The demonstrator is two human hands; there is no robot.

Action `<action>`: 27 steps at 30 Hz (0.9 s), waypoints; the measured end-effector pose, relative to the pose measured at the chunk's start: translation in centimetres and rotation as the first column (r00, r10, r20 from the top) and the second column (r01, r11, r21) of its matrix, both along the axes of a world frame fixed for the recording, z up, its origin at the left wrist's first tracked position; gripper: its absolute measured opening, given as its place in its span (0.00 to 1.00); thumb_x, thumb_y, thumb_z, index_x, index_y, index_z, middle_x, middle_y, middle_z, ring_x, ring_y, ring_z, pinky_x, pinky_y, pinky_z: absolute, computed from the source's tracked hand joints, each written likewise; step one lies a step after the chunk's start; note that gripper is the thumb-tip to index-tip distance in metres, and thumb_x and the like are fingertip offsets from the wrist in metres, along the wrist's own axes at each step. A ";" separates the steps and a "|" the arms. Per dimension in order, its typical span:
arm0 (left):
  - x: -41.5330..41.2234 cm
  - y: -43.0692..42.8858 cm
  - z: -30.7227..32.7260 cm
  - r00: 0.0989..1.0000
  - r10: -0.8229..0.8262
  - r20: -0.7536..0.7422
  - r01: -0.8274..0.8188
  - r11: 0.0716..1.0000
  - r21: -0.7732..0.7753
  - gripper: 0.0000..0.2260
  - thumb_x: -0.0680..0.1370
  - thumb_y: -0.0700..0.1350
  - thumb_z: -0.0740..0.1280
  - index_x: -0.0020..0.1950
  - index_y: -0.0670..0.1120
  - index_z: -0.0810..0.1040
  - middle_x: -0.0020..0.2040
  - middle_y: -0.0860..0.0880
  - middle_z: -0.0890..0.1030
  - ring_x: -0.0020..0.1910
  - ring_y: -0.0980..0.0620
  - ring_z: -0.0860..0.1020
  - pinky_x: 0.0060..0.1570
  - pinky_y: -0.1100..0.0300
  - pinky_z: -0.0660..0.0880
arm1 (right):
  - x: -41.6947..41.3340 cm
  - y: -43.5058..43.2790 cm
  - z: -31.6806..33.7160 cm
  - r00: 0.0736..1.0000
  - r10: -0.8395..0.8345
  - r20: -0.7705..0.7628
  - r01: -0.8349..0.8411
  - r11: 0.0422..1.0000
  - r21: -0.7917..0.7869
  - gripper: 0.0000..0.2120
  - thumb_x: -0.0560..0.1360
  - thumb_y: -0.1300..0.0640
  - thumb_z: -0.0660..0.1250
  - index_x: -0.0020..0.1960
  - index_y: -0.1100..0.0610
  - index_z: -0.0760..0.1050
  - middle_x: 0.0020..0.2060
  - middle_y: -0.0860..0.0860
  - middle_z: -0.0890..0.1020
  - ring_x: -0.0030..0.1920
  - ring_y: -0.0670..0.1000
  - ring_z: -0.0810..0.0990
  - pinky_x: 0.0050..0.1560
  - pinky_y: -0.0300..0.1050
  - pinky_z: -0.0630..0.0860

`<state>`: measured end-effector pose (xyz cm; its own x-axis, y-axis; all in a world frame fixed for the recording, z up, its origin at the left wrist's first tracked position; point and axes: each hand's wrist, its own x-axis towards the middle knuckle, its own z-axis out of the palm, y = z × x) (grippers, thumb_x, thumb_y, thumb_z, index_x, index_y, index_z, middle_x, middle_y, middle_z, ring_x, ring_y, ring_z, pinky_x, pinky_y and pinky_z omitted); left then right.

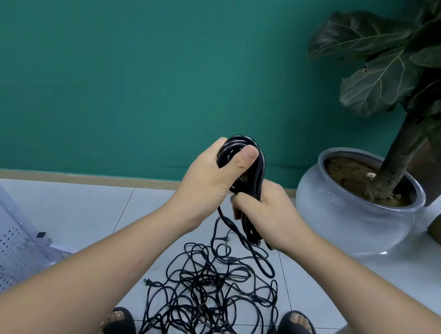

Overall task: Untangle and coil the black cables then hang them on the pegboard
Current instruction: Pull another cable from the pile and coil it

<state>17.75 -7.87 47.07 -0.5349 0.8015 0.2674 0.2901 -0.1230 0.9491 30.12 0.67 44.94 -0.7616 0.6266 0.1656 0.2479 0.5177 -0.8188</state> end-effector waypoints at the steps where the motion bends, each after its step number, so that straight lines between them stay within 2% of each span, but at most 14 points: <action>1: 0.0 0.0 0.1 1.000 0.013 -0.002 -0.013 1.000 0.003 0.24 0.78 0.71 0.67 0.54 0.52 0.82 0.46 0.54 0.84 0.46 0.58 0.81 0.49 0.65 0.76 | -0.2 0.1 -0.1 1.000 -0.006 -0.004 0.006 1.000 0.000 0.09 0.77 0.59 0.67 0.43 0.65 0.74 0.29 0.49 0.76 0.32 0.49 0.72 0.37 0.49 0.72; 3: -0.2 0.1 0.4 0.999 0.042 -0.004 -0.042 0.999 0.015 0.16 0.80 0.64 0.69 0.50 0.52 0.83 0.42 0.56 0.82 0.42 0.58 0.78 0.44 0.66 0.74 | -0.5 -0.1 -0.1 1.000 0.031 0.006 -0.031 0.999 -0.008 0.08 0.75 0.58 0.68 0.45 0.63 0.73 0.33 0.52 0.77 0.35 0.50 0.72 0.39 0.53 0.73; 5: -0.2 0.1 0.8 0.999 0.046 0.014 -0.046 0.999 0.023 0.14 0.81 0.61 0.70 0.46 0.51 0.82 0.39 0.52 0.77 0.38 0.53 0.73 0.39 0.61 0.73 | -0.7 -0.2 0.1 0.995 0.099 0.021 -0.097 0.992 -0.078 0.07 0.73 0.58 0.67 0.47 0.61 0.73 0.33 0.53 0.78 0.34 0.50 0.74 0.36 0.54 0.74; 6: -0.1 0.0 1.0 0.998 0.035 0.052 -0.037 0.999 0.029 0.15 0.81 0.61 0.71 0.43 0.51 0.81 0.38 0.49 0.73 0.36 0.50 0.70 0.35 0.57 0.70 | -0.7 -0.1 0.3 0.990 0.139 0.016 -0.136 0.983 -0.125 0.03 0.73 0.61 0.67 0.46 0.58 0.74 0.31 0.49 0.78 0.32 0.49 0.73 0.34 0.50 0.72; 8: 0.1 0.0 1.3 0.991 0.006 0.136 -0.011 0.999 0.035 0.16 0.80 0.61 0.72 0.37 0.54 0.80 0.36 0.48 0.69 0.34 0.47 0.65 0.32 0.55 0.64 | -0.6 -0.1 0.7 0.978 0.207 0.001 -0.201 0.954 -0.222 0.13 0.74 0.67 0.68 0.40 0.49 0.76 0.29 0.41 0.76 0.31 0.48 0.71 0.35 0.46 0.69; 9: 0.3 0.0 1.3 0.985 -0.004 0.172 0.000 1.000 0.027 0.17 0.80 0.60 0.72 0.34 0.55 0.79 0.34 0.51 0.69 0.32 0.49 0.65 0.31 0.56 0.63 | -0.7 0.0 0.7 0.976 0.216 0.001 -0.209 0.945 -0.253 0.12 0.73 0.66 0.68 0.39 0.49 0.78 0.31 0.41 0.77 0.34 0.49 0.70 0.37 0.47 0.68; 10: 0.5 0.0 1.4 0.977 -0.008 0.211 0.005 1.000 0.017 0.18 0.81 0.59 0.72 0.32 0.56 0.79 0.32 0.53 0.69 0.30 0.50 0.65 0.30 0.58 0.63 | -0.8 -0.1 0.7 0.976 0.220 -0.006 -0.214 0.941 -0.264 0.05 0.70 0.64 0.68 0.42 0.55 0.78 0.35 0.48 0.76 0.37 0.53 0.69 0.38 0.50 0.66; 11: 0.7 0.1 1.4 0.967 -0.006 0.253 0.004 1.000 0.010 0.19 0.81 0.58 0.72 0.31 0.55 0.78 0.31 0.55 0.69 0.29 0.52 0.66 0.29 0.60 0.63 | -0.9 -0.2 0.7 0.975 0.219 -0.020 -0.215 0.930 -0.299 0.09 0.67 0.61 0.67 0.46 0.63 0.76 0.38 0.54 0.73 0.38 0.55 0.66 0.39 0.53 0.63; 12: 0.8 0.2 1.4 0.958 0.000 0.288 -0.001 1.000 0.003 0.19 0.81 0.58 0.72 0.32 0.53 0.76 0.30 0.54 0.69 0.29 0.52 0.66 0.28 0.61 0.63 | -1.0 0.0 0.4 0.974 0.223 -0.033 -0.221 0.920 -0.322 0.13 0.65 0.60 0.66 0.46 0.67 0.73 0.38 0.55 0.70 0.39 0.55 0.65 0.39 0.54 0.62; 15: 0.7 0.4 1.4 0.941 0.041 0.337 -0.026 0.998 -0.051 0.22 0.80 0.61 0.72 0.36 0.50 0.69 0.30 0.51 0.68 0.26 0.51 0.66 0.27 0.62 0.59 | -1.3 -0.5 -0.1 0.962 0.255 -0.096 -0.272 0.889 -0.367 0.03 0.65 0.62 0.64 0.39 0.59 0.74 0.35 0.53 0.72 0.37 0.51 0.68 0.37 0.47 0.65; 18: 0.5 0.4 1.2 0.944 0.029 0.328 -0.012 0.999 -0.052 0.21 0.80 0.61 0.72 0.40 0.48 0.69 0.30 0.51 0.68 0.24 0.52 0.66 0.25 0.64 0.63 | -1.5 -0.8 -0.7 0.938 0.311 -0.154 -0.347 0.854 -0.389 0.05 0.67 0.64 0.63 0.39 0.60 0.77 0.37 0.54 0.82 0.43 0.57 0.79 0.51 0.56 0.77; 20: 0.3 0.5 1.3 0.957 -0.003 0.289 0.015 0.999 -0.040 0.18 0.81 0.59 0.72 0.50 0.45 0.75 0.29 0.52 0.70 0.26 0.53 0.68 0.30 0.63 0.69 | -1.5 -0.8 -1.4 0.932 0.318 -0.176 -0.363 0.802 -0.474 0.06 0.69 0.65 0.62 0.45 0.64 0.75 0.38 0.60 0.82 0.45 0.62 0.85 0.60 0.63 0.82; 23: -0.8 0.5 1.7 0.936 -0.056 0.348 0.076 0.996 -0.045 0.20 0.80 0.54 0.75 0.67 0.46 0.77 0.28 0.53 0.71 0.28 0.53 0.70 0.38 0.57 0.70 | -1.4 -0.6 -1.4 0.942 0.303 -0.148 -0.334 0.786 -0.520 0.08 0.69 0.64 0.62 0.48 0.63 0.74 0.37 0.61 0.80 0.40 0.61 0.82 0.51 0.58 0.84; 27: -1.8 0.5 2.1 0.872 -0.098 0.480 0.128 0.991 -0.029 0.17 0.80 0.47 0.77 0.66 0.45 0.78 0.29 0.55 0.67 0.27 0.55 0.65 0.34 0.59 0.67 | -1.5 -0.4 -0.9 0.961 0.270 -0.059 -0.273 0.894 -0.355 0.03 0.78 0.65 0.65 0.45 0.63 0.76 0.32 0.56 0.78 0.33 0.56 0.77 0.40 0.52 0.76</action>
<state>15.92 -7.40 49.21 -0.4904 0.8703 -0.0457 -0.2113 -0.0679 0.9751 28.62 0.31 44.01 -0.9099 0.4141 -0.0230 0.1324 0.2374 -0.9623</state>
